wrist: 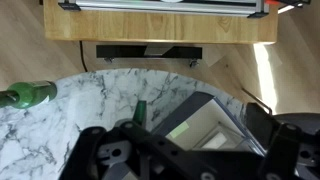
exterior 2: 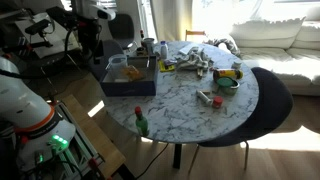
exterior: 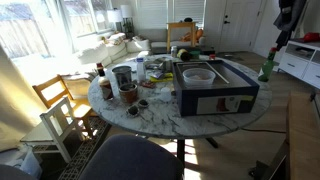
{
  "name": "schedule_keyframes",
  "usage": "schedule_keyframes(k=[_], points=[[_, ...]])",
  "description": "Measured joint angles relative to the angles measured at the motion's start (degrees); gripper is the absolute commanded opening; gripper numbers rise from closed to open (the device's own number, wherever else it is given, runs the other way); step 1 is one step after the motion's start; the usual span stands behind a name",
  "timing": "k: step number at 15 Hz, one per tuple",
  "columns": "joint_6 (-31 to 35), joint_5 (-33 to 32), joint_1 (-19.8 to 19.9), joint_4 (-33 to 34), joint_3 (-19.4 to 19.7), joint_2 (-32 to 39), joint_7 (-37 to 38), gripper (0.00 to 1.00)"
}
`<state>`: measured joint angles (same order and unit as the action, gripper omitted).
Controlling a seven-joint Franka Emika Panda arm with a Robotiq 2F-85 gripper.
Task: Move the green sauce bottle backwards
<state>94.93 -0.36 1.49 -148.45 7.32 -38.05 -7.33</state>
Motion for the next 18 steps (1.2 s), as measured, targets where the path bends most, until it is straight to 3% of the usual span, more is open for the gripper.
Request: schedule_keyframes(k=[13,18], points=[[0.0,-0.3,0.0,0.1,-0.1,0.1,0.0,1.0],[0.4,-2.7,1.5,3.8,-0.1,4.9,0.1,1.0]])
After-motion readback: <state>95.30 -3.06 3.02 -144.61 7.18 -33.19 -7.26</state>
